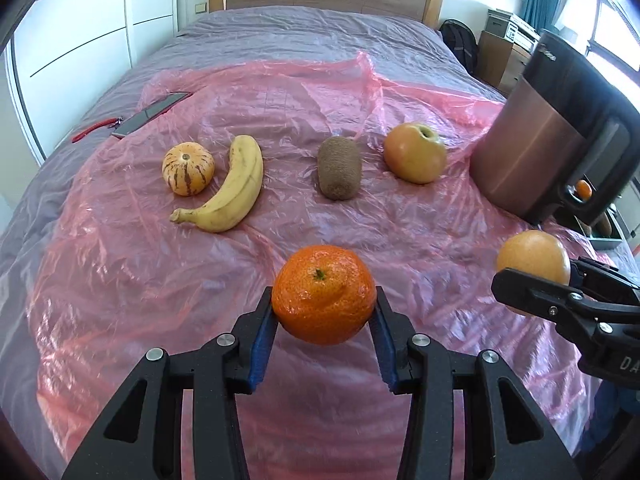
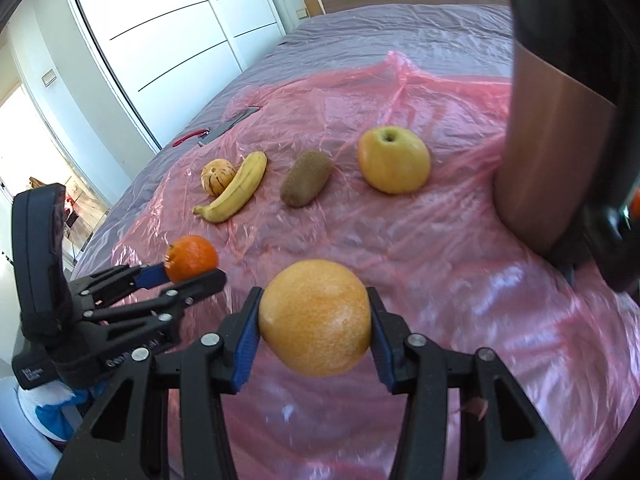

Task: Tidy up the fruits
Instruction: 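Carry the orange and pear toward the green tray with both tools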

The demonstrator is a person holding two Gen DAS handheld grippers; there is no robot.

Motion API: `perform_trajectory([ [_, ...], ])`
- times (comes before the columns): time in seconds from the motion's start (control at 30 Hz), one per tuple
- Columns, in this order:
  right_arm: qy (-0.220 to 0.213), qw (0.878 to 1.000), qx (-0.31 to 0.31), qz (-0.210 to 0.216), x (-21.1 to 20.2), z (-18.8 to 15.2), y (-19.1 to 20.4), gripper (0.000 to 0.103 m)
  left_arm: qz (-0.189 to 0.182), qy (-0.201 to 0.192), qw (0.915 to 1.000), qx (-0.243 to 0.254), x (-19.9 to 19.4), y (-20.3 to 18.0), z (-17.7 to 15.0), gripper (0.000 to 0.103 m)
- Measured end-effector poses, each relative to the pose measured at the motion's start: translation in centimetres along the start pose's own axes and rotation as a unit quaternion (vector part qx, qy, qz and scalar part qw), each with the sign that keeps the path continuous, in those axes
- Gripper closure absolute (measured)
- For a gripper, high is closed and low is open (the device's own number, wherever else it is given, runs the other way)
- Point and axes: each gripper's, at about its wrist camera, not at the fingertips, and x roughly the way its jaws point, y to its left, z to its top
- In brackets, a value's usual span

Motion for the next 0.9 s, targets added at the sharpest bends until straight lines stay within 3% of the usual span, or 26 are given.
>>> perform_trajectory([
  [0.43,-0.022,0.999,0.036,-0.001,-6.9,-4.9,-3.0,0.041,-0.021,-0.008,0.9989,0.041,-6.2,-6.5,-2.1,0.064],
  [0.9,-0.087,0.989,0.105,-0.048,-15.6,-6.8,-13.6,0.041,-0.078,-0.009,0.9892,0.124,-8.1,-19.0,-0.6,0.064],
])
